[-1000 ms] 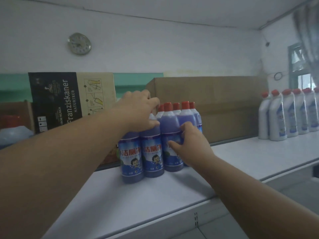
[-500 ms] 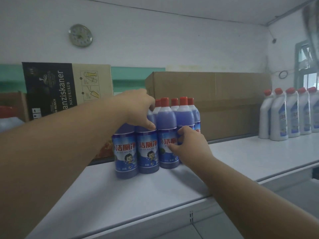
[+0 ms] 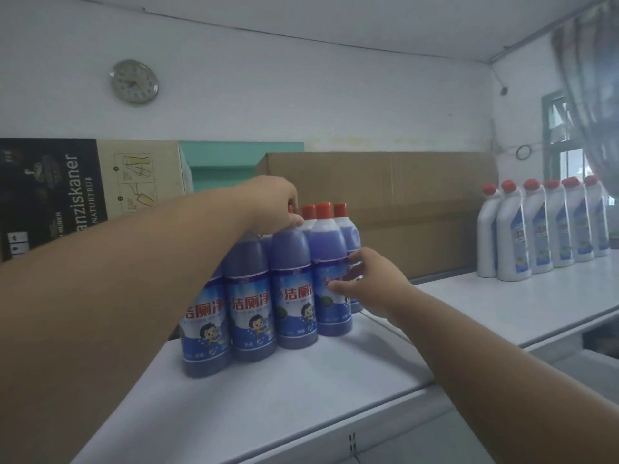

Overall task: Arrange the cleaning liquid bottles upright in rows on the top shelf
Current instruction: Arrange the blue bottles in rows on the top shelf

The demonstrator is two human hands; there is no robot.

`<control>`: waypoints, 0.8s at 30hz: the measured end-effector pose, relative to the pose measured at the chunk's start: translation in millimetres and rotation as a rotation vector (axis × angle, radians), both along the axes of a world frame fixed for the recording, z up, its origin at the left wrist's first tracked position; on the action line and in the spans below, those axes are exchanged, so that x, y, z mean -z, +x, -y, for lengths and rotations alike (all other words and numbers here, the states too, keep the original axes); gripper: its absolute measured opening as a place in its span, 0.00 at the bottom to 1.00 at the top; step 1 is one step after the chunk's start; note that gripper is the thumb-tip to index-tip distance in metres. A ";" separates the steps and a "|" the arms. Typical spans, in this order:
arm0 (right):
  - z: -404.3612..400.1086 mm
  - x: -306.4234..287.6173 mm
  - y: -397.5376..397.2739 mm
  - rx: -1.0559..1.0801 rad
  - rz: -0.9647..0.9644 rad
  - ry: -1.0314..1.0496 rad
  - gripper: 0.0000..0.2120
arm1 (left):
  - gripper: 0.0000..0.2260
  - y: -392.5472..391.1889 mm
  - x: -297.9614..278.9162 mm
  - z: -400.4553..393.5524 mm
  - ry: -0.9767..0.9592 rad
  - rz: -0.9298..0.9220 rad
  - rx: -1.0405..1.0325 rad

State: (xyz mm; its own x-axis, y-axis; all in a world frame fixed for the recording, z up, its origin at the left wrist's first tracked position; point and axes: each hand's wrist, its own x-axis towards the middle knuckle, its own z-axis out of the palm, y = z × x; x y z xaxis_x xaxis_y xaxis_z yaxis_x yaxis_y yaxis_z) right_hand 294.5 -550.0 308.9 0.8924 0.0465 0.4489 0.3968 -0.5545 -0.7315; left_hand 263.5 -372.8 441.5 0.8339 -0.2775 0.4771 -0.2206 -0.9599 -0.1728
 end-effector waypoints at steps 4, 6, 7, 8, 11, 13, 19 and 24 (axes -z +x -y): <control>0.5 6.7 7.0 -0.102 -0.046 0.002 0.21 | 0.12 5.1 -1.7 -1.5 -0.007 0.005 -0.031; 0.7 5.5 9.5 -0.131 -0.051 -0.007 0.21 | 0.12 6.2 -2.2 -2.2 -0.010 0.006 -0.037; 0.9 4.8 10.8 -0.144 -0.057 -0.011 0.21 | 0.12 6.2 -2.6 -1.7 -0.005 0.003 -0.042; 1.2 4.2 11.7 -0.154 -0.063 -0.020 0.22 | 0.13 6.1 -2.5 -0.6 0.000 -0.003 -0.047; 2.1 3.8 14.3 -0.157 -0.063 -0.040 0.25 | 0.13 7.3 -1.2 2.4 0.003 -0.012 -0.055; 3.1 5.0 16.8 -0.164 -0.064 -0.031 0.25 | 0.13 8.5 -0.4 4.0 -0.004 -0.019 -0.064; 4.8 2.4 21.9 -0.191 -0.053 -0.086 0.27 | 0.19 14.3 -3.8 21.6 -0.057 -0.030 0.036; 9.6 1.9 27.2 -0.232 -0.060 -0.098 0.27 | 0.15 26.2 0.1 36.8 -0.034 -0.002 0.031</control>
State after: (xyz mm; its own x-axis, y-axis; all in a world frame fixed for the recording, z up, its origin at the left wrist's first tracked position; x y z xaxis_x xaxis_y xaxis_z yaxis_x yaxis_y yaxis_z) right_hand 321.8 -559.6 306.9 0.8777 0.2940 0.3785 0.4791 -0.5228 -0.7051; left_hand 289.7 -409.6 441.3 0.8260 -0.2873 0.4849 -0.2509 -0.9578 -0.1401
